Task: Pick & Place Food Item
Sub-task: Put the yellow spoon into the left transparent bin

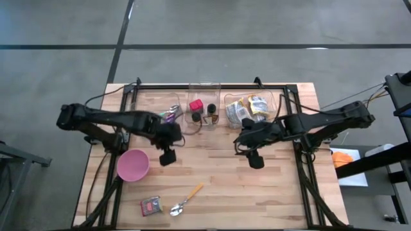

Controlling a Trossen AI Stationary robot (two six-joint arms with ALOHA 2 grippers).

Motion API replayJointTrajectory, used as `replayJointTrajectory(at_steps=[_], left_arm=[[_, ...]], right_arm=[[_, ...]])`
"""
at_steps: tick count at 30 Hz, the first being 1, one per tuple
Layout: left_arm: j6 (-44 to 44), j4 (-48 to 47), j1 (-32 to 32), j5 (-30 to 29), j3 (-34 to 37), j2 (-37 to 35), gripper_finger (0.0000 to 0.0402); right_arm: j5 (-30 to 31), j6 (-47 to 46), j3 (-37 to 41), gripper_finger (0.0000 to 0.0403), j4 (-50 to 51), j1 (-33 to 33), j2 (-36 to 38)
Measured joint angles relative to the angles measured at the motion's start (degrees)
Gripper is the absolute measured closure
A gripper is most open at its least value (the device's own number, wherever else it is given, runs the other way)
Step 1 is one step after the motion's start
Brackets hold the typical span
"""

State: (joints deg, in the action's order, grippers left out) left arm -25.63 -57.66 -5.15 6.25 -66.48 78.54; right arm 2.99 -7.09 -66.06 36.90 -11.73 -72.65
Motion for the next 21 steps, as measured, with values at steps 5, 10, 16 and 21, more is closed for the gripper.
replayJointTrajectory(at_steps=[5, 10, 16, 21], left_arm=[[-4.7, 3.3, -6.7, 0.9, 0.3, 1.7, 0.0114], [-8.2, 5.4, -12.4, 2.2, 0.1, 4.5, 0.0114], [-11.3, 8.4, -18.2, 4.0, -1.2, 9.5, 0.0114], [-15.5, 15.0, -22.1, 4.4, -3.5, 14.5, 0.0114]], right_arm=[[2.7, -0.6, 0.1, 0.0175, -0.2, 0.0, -1.8], [5.0, -5.4, -0.4, 0.0175, -0.2, 0.0, -2.4], [6.4, -12.8, -0.4, 0.0175, -0.3, 0.0, -2.2], [10.7, -21.2, -0.5, 0.0175, 2.8, -0.4, -1.9]])
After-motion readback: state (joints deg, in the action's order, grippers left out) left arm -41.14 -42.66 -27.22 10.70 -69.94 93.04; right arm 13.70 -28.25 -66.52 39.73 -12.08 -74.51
